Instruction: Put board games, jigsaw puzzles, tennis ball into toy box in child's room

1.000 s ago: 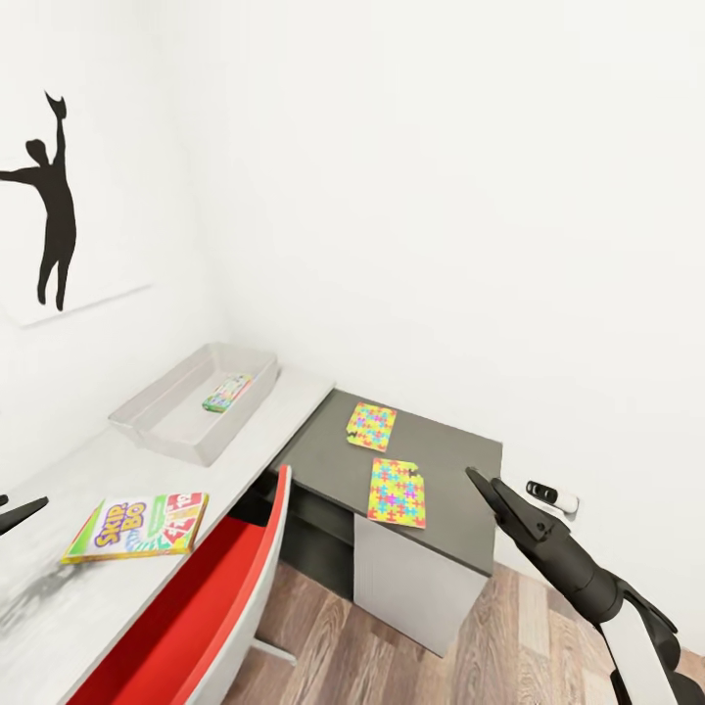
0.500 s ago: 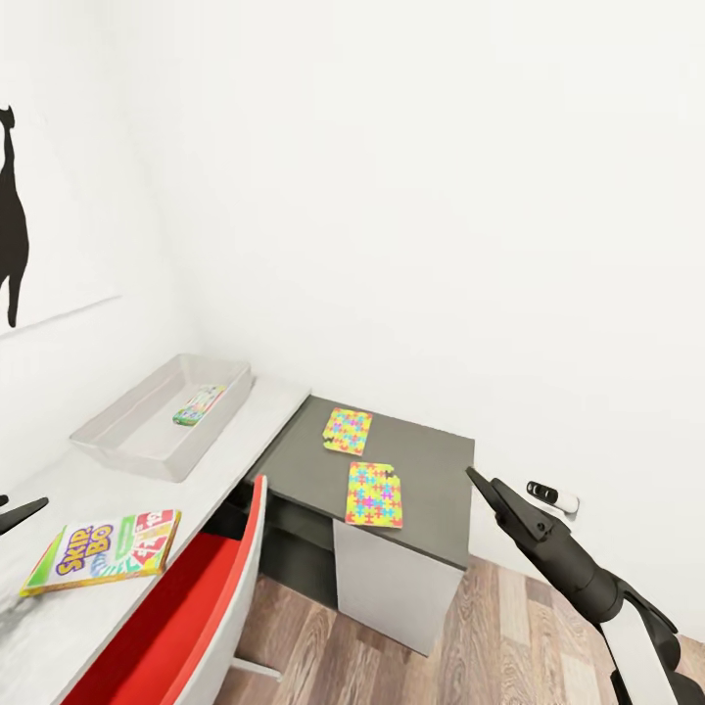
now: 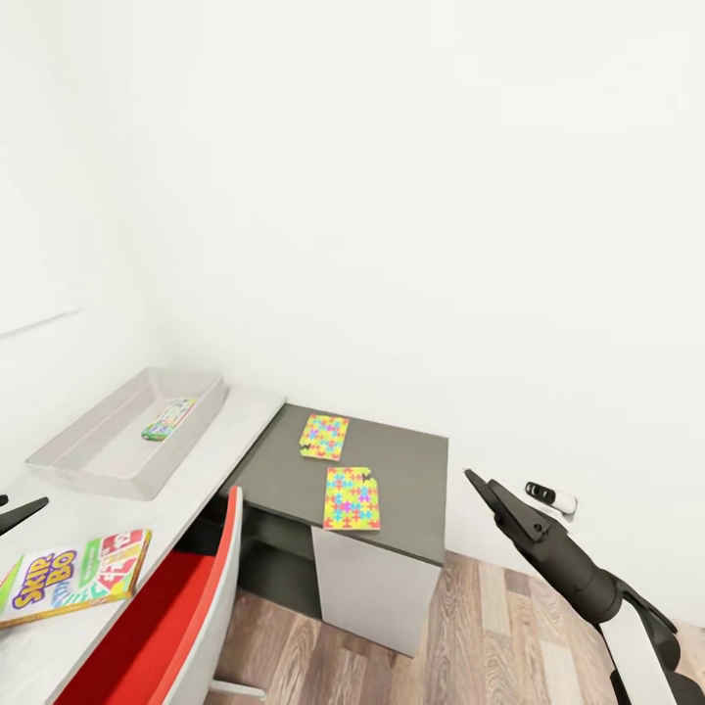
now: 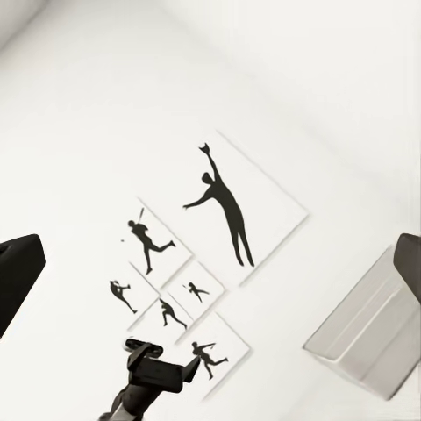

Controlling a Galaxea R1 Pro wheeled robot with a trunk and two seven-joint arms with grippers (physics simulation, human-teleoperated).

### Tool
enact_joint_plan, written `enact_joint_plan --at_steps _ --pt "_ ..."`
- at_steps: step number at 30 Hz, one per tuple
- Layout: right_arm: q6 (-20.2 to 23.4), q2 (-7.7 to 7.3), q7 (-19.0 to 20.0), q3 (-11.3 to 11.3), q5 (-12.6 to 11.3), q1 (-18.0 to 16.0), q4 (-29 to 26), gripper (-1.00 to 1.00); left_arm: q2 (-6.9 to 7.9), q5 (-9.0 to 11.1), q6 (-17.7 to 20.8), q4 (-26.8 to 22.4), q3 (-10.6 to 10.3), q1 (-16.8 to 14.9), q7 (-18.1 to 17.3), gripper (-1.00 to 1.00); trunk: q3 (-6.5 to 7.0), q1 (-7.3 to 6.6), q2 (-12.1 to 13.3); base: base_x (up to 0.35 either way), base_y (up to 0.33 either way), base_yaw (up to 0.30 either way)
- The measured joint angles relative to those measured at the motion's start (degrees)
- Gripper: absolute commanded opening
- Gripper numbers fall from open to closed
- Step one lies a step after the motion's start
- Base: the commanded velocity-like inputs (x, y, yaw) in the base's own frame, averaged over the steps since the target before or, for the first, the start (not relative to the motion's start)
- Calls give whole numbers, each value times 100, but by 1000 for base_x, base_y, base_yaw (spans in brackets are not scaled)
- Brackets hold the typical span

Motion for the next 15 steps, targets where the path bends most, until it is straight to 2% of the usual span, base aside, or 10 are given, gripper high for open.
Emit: enact_joint_plan --at_steps 9,15 --pt "-8 0 109 -6 82 0 0 100 -2 0 0 -1 0 0 0 100 70 0 0 -1 -5 -187" --pt "-9 0 133 -9 89 0 -2 100 -2 0 0 1 0 0 -1 100 116 1 1 -68 -114 -187"
